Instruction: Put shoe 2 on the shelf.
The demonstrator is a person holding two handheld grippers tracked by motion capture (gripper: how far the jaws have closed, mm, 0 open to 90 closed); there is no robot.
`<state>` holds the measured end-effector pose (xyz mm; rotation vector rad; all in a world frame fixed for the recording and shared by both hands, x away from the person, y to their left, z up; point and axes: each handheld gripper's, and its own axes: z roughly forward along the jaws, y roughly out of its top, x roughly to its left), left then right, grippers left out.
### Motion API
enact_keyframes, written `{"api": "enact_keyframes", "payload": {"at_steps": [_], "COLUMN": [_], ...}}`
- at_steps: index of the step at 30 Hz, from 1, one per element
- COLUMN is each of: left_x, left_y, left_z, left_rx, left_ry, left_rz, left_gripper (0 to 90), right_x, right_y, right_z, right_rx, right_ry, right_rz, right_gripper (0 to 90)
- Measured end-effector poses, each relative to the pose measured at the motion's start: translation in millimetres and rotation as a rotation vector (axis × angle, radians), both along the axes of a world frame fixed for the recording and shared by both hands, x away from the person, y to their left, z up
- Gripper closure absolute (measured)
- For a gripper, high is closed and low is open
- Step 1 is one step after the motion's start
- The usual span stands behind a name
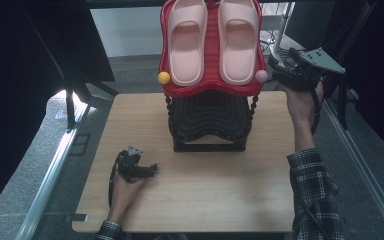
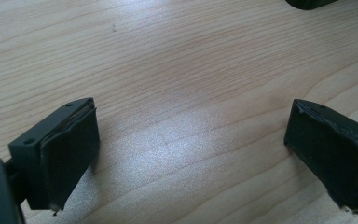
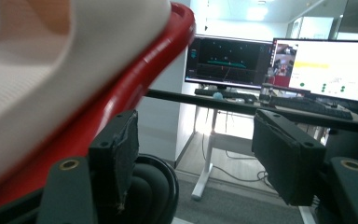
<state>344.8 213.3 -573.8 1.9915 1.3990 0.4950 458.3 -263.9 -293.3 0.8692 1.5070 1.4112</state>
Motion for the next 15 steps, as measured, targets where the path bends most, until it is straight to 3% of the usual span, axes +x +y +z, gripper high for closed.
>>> {"api": "enact_keyframes", "payload": {"at_steps": [10, 15], "left_x": [0.0, -0.1], "left_y": [0.0, 0.2], "left_z": [0.0, 0.1], "left_rx": [0.000, 0.002], "left_ry": [0.000, 0.001], "left_rz": [0.000, -0.002], "left_gripper": [3.1, 3.1], "right_x": [0.7, 0.0], "right_y": [-15.2, -17.1], "right_z": [-24.9, -44.4], "right_rx": [-0.009, -0.033], "right_ry": [0.060, 0.116], "right_rz": [-0.017, -0.014], "right_gripper": [22.0, 15.6]}}
